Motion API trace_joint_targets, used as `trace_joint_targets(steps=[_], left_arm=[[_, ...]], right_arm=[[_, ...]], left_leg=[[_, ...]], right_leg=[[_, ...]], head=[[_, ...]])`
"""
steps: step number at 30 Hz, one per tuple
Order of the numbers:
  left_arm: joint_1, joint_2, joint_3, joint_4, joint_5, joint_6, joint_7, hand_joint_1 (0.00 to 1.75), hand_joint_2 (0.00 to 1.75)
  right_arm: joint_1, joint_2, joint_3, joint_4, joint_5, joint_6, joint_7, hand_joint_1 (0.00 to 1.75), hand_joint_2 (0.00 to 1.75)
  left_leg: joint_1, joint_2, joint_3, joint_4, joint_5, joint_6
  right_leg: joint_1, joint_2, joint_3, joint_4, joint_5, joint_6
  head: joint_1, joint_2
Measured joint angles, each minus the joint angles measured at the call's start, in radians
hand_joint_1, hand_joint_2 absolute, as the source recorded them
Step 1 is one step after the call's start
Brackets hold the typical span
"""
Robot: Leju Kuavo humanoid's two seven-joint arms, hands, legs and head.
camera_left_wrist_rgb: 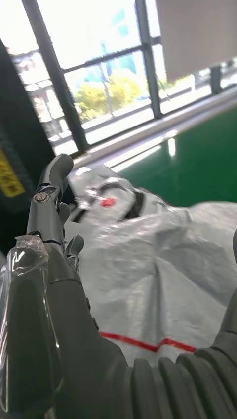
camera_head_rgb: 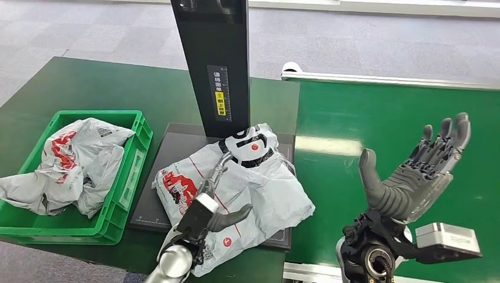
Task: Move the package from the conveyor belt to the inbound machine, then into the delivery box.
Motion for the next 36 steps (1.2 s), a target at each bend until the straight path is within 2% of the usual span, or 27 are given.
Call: trace_joint_targets(steps=[4,10,12,14,15,16,21,28,36], left_arm=[[-0.044,-0.024,-0.047,0.154,-0.01,-0.032,-0.007,0.0,1.75],[-0.093,-0.036,-0.096,0.289,-0.055,-0.016,0.004,0.01,1.75],[-0.11,-0.038,-0.112,0.324,-0.088,0.007,0.014,0.74,1.75],[-0.128,-0.04,-0.127,0.356,-0.118,0.029,0.023,1.6,1.75],[-0.135,-0.042,-0.133,0.369,-0.128,0.037,0.025,1.7,1.75],[-0.141,-0.044,-0.137,0.381,-0.132,0.043,0.025,1.75,1.75],[-0.162,-0.048,-0.141,0.416,-0.122,0.053,0.009,1.75,1.75],[-0.168,-0.049,-0.112,0.415,-0.028,0.053,-0.028,1.75,1.75],[-0.128,-0.037,-0.01,0.285,0.207,0.034,-0.068,1.75,1.75]], right_arm=[[-0.001,0.0,-0.012,0.01,-0.047,0.077,0.017,0.0,1.75],[-0.004,0.0,-0.028,0.028,-0.071,0.11,0.047,0.0,1.75],[-0.006,0.0,-0.034,0.03,-0.073,0.111,0.055,0.0,1.75],[-0.007,0.0,-0.04,0.033,-0.074,0.112,0.059,0.0,1.75],[-0.008,0.0,-0.043,0.034,-0.075,0.112,0.061,0.0,1.75],[-0.009,0.001,-0.045,0.035,-0.075,0.112,0.062,0.0,1.75],[-0.012,0.003,-0.057,0.039,-0.075,0.113,0.066,0.0,1.75],[-0.015,0.003,-0.061,0.047,-0.078,0.112,0.068,0.0,1.75],[-0.018,0.003,-0.063,0.065,-0.107,0.111,0.066,0.0,1.75]], left_leg=[[0.0,0.0,0.0,0.0,0.0,0.0],[0.0,-0.001,0.0,0.0,0.0,0.0],[0.0,-0.001,0.0,0.0,0.0,0.0],[0.0,-0.001,0.0,0.0,0.0,0.0],[0.0,-0.001,0.0,0.0,0.0,0.0],[0.0,-0.001,0.0,0.0,0.0,0.0],[0.0,-0.001,0.002,0.0,0.0,0.0],[0.0,-0.001,0.002,0.0,0.0,0.0],[0.0,-0.001,0.001,0.0,0.0,0.0]], right_leg=[[0.0,0.0,0.0,0.0,0.0,0.0],[0.0,0.0,0.0,0.0,0.0,0.0],[0.0,0.0,0.0,0.0,0.0,0.0],[0.0,0.0,0.001,0.0,0.0,0.0],[0.0,0.0,0.001,0.0,0.0,0.0],[0.0,0.0,0.001,0.0,0.0,0.0],[0.0,0.0,0.003,0.0,0.0,0.0],[0.0,0.0,0.003,0.0,0.0,0.0],[0.0,0.0,0.002,0.0,0.0,0.0]], head=[[0.0,0.0],[0.0,0.0],[0.0,0.0],[0.0,0.0],[0.0,0.0],[0.0,0.0],[0.0,0.0],[0.0,0.0],[0.0,0.0]])
